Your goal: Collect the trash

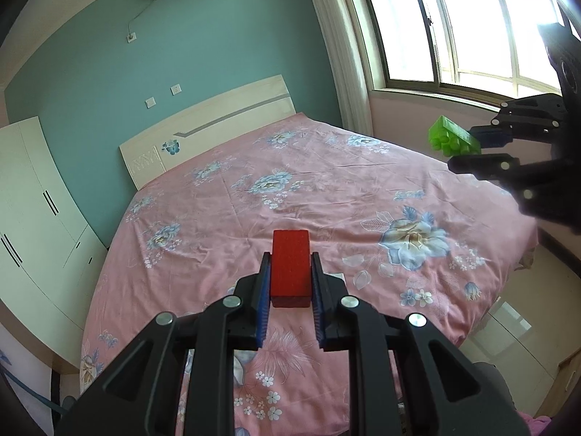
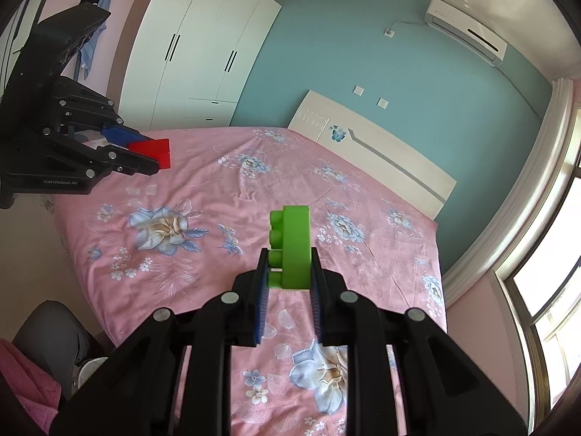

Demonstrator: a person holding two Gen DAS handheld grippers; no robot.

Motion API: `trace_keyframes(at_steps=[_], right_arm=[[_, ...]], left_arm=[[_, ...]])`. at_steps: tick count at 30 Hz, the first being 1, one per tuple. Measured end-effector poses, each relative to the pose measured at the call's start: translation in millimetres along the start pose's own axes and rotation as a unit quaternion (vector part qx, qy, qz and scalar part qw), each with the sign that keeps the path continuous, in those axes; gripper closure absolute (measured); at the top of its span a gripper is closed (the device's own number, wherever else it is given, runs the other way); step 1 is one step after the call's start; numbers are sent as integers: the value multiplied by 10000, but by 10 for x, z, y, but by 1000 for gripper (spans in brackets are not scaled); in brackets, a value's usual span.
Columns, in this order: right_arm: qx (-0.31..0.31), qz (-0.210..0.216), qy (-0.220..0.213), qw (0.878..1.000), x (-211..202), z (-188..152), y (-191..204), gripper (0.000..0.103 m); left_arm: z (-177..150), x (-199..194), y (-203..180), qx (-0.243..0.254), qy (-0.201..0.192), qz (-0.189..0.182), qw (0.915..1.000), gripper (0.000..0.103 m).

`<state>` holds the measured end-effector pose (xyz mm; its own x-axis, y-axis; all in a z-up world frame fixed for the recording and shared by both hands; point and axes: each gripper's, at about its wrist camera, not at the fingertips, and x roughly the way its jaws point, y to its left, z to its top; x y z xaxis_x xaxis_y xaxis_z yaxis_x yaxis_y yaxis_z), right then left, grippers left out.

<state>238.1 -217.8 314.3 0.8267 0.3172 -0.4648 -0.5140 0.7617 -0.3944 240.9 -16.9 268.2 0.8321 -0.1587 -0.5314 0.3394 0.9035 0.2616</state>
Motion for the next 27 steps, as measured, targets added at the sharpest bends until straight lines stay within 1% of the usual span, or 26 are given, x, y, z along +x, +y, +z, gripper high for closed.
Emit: trace_keyframes(at_steps=[4,7,11,13,17,21,23,27], right_arm=[[-42,-43,-104,9999,-305,8,127,82],[-13,13,-180,9998,-489,-15,206,82],[42,70,-166,9998,-609,-117,331,82],[69,158,-146,9997,-629,-201,395,82],[130,303,-20,9995,-571,-396,546,82],[100,379,241,9989,-410,-607,717,82],[93,431,397,9982,-304,-706,811,82],[95,635,653,9958,-101,-890,993,82]], left_arm=[[-82,-324,-69,14,-144,75,9999,81],[-157,-496,-109,37,-179,139,9997,81],[-305,-634,-152,75,-171,223,9996,81],[-404,-666,-169,86,-156,207,9996,81],[-647,-625,-188,49,60,160,9998,81],[-941,-508,-240,121,307,138,9994,81],[-1087,-425,-244,39,460,1,9989,81],[-1396,-214,-278,-48,798,-101,9968,81]])
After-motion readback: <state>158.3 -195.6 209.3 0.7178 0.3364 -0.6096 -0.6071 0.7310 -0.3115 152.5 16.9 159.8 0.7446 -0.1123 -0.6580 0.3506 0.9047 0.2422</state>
